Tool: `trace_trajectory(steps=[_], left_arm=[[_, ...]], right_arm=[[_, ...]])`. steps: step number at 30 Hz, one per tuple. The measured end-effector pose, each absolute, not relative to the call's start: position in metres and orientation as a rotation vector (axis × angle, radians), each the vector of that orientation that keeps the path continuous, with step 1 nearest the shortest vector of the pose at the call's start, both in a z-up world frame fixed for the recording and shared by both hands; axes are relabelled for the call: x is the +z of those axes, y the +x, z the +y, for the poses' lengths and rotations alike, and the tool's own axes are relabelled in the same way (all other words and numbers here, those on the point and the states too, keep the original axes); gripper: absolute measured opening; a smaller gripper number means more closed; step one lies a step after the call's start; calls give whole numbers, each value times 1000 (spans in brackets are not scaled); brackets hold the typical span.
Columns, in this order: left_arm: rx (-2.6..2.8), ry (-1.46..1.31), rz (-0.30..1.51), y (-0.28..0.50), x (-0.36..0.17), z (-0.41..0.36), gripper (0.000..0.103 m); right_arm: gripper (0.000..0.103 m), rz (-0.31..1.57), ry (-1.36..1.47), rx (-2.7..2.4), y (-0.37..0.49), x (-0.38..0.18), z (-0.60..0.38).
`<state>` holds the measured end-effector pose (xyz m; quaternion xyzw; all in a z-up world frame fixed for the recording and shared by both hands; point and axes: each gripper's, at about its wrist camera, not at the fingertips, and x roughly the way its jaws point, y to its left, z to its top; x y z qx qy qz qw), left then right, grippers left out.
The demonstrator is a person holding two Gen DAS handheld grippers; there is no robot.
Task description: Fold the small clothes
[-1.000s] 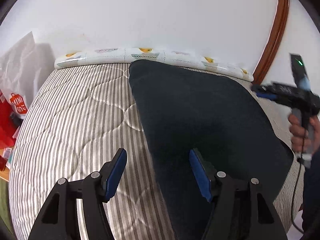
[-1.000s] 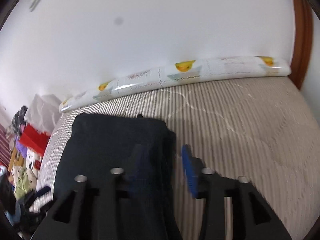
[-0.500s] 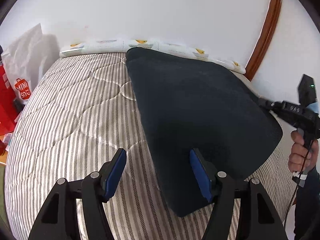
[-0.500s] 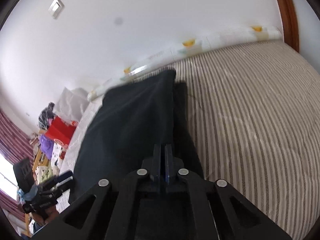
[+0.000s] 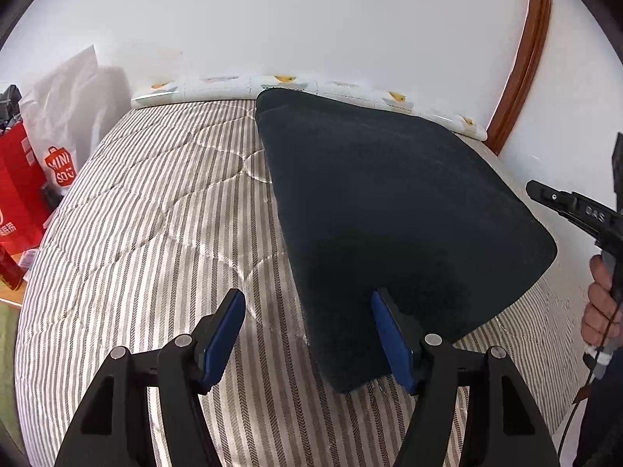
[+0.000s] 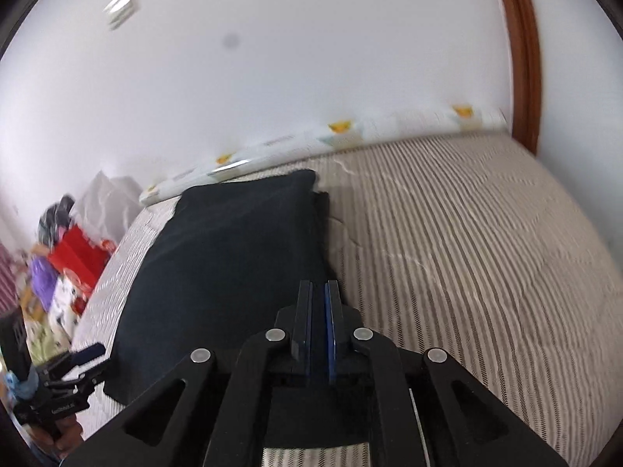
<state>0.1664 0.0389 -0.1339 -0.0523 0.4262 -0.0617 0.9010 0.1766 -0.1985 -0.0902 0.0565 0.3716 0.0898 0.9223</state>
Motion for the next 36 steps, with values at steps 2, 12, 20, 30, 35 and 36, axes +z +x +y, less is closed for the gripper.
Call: trace_trajectory(steps=[2,12,20,30,35,36], left_arm=[[-112,-105,882,163,-133,38,65],[-54,-100,885,136,-120,30,65],[-35,-111,813,90,-76,32,68],[-19,-87,692,27,-15,20,89],[-6,-72,659,6,-3,7,93],[-7,-72,657,2,-2,5,93]], right_arm=[[19,757,72,214,169,-91,-186],[37,861,33,144,138,-113,-177],[62,822,-10,67,87,-74,-171],[79,734,50,-3,9,-6,-195],[102,680,8,-32,-26,8,-195],[103,682,-14,-42,-32,8,-194]])
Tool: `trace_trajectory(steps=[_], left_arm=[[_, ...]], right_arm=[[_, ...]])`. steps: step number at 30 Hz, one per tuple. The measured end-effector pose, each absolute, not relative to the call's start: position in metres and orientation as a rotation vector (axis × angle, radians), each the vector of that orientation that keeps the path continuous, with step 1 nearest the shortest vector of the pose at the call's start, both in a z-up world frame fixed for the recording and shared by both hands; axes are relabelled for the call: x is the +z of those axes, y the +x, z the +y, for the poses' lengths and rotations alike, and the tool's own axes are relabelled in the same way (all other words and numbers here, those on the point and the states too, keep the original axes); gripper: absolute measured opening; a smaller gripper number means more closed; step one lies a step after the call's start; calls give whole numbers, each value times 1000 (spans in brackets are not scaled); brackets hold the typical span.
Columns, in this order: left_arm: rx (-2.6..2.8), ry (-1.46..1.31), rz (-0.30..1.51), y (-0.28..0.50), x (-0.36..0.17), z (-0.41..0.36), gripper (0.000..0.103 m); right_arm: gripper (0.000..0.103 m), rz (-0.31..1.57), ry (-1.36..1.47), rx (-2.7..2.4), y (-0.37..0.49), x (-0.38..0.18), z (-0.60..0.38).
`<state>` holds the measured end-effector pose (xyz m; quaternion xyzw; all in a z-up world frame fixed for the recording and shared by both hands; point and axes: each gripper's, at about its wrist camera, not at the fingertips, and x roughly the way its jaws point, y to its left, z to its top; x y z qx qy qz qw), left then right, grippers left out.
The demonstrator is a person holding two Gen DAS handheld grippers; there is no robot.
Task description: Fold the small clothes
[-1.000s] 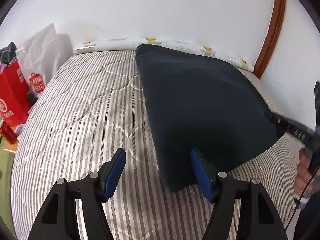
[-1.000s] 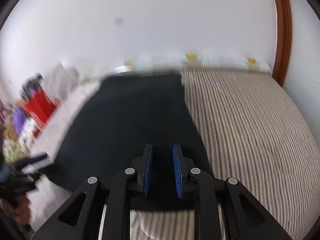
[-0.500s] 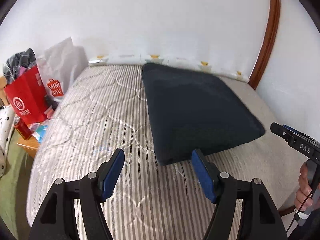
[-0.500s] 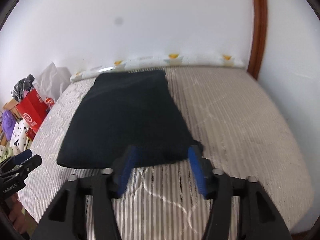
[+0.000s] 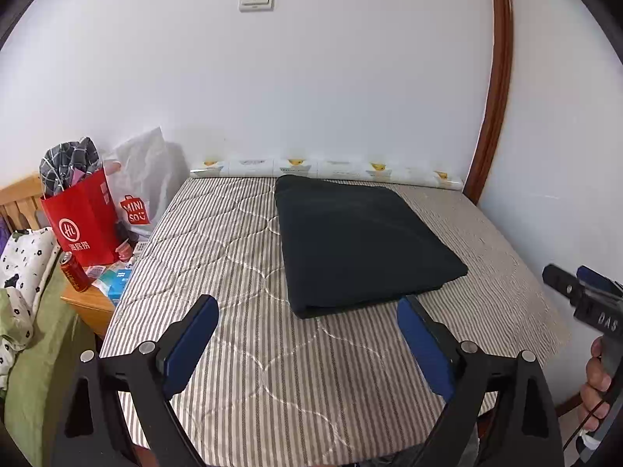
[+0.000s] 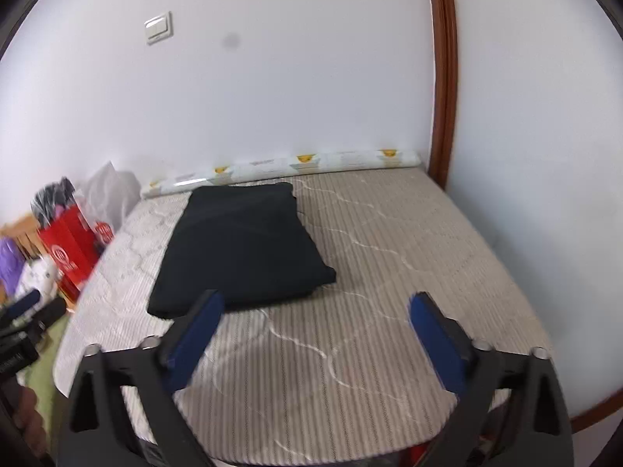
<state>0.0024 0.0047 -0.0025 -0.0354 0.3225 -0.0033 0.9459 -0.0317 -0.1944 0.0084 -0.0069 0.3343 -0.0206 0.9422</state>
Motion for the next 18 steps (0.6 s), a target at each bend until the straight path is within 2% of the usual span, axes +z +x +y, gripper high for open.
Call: trace_trajectory(steps=[18], left_arm=[[-12,-60,651,-12,-4,-9,93]], right_arm=[[103,685,2,-81,-57,13,-203]])
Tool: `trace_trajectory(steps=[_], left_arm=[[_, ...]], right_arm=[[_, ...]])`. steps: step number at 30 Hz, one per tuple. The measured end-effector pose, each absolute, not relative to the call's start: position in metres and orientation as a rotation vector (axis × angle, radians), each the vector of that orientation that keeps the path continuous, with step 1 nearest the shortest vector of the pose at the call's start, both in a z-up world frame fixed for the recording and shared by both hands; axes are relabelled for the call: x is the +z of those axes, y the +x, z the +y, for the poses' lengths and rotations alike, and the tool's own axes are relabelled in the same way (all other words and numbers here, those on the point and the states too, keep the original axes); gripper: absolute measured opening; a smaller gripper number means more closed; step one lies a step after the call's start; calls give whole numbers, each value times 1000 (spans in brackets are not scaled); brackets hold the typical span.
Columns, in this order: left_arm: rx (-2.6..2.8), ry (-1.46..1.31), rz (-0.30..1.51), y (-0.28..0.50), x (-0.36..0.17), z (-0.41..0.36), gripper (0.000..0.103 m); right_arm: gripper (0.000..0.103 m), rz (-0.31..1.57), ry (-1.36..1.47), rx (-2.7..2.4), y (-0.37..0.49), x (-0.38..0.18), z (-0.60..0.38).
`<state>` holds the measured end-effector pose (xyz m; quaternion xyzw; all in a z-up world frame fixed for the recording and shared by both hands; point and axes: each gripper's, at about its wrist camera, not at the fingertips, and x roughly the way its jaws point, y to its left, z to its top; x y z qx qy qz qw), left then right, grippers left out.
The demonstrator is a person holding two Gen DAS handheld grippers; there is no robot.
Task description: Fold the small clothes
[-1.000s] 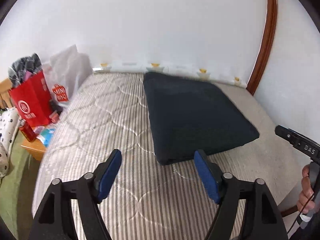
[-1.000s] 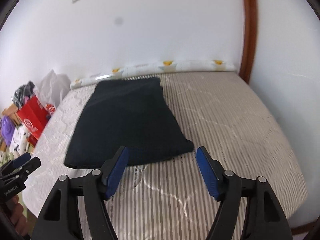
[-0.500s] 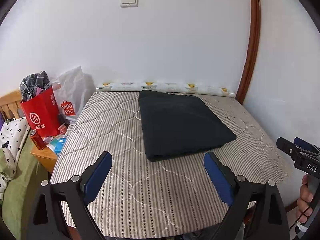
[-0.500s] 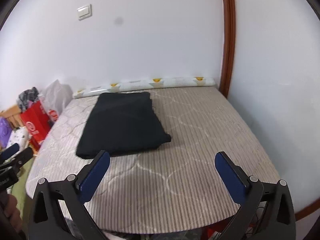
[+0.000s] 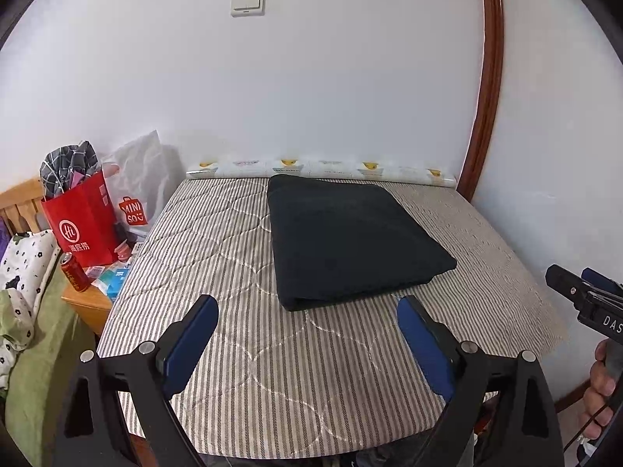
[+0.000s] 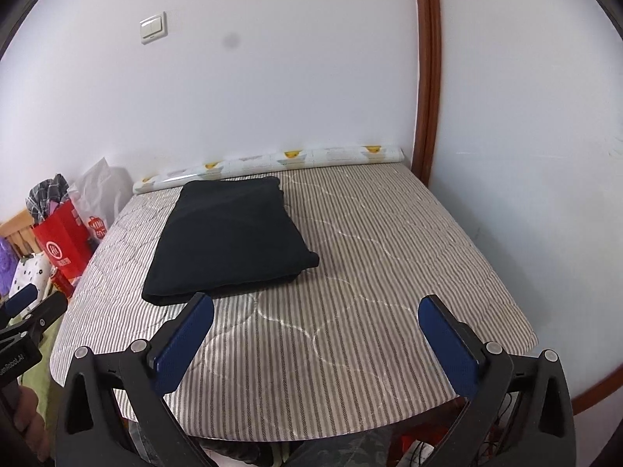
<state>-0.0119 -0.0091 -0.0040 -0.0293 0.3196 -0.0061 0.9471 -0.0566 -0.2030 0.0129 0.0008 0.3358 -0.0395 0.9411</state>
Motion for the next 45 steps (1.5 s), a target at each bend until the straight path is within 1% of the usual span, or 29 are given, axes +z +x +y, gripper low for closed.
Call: trace_trajectory(steps=[45], left_arm=[[-5,-76,680,-7,-9,-3,93]], right_arm=[[103,695,-3,-105,-54,12,-206]])
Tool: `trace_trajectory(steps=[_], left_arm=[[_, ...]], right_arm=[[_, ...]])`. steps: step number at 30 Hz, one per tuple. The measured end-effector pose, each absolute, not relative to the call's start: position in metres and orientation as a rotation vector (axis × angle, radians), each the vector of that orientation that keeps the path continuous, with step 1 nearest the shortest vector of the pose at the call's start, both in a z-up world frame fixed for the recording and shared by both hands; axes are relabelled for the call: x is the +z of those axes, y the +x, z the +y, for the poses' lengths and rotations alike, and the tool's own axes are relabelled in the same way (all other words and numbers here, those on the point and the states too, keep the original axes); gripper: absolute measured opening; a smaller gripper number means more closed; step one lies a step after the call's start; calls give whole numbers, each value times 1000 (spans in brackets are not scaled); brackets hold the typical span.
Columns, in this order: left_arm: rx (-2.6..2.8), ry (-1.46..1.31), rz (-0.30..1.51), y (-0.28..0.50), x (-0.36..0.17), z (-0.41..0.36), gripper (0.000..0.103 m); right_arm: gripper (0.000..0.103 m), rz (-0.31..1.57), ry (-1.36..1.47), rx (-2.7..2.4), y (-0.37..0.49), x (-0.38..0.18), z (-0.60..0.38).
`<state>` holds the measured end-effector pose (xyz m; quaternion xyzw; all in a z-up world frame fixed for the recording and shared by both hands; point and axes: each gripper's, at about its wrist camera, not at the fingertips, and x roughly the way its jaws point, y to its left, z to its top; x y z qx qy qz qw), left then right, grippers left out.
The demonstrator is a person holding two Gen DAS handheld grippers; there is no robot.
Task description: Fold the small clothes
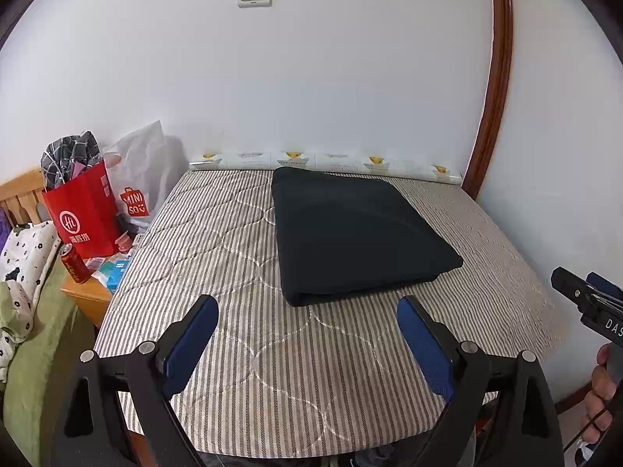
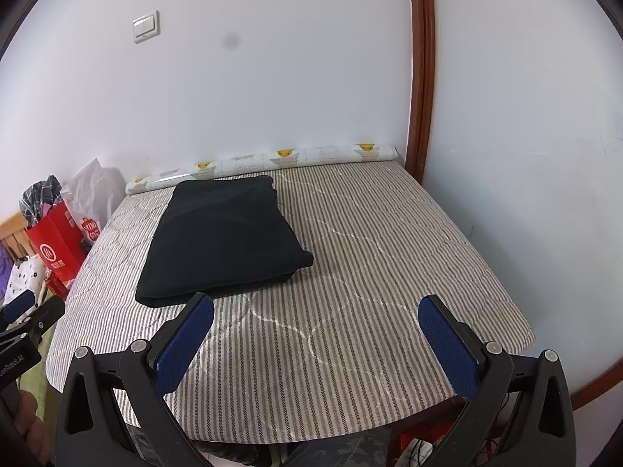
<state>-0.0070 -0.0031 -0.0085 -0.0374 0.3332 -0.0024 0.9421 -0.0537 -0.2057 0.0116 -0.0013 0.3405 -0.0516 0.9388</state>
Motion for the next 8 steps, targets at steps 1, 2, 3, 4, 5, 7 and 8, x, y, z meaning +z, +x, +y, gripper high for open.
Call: trace_trajectory(steps=[1,2,3,4,5,7,8], left_arm=[[-4,-75,680,-7,-9,-3,93],[-2,-74,679,-7,-9,-3,93],[-2,-74,677,-7,-9,-2,93],[-4,-76,677,-6,-9,-2,93],[-4,-77,678,-6,-9,-1,93],[1,-86,685,-4,-11,1,93],[2,-88,687,-3,-12,1,93]], right_arm=[[103,696,-3,-106,-54,12,-206],[103,697,-4,-106,-54,12,-205],[103,696,-5,-104,-54,12,-205],[103,695,-6,-102,-54,11,-205],[103,694,-4,-102,-54,11,-204],[103,697,-3,-98,-53,9,-203],[103,700,-2,-97,-52,8,-203]])
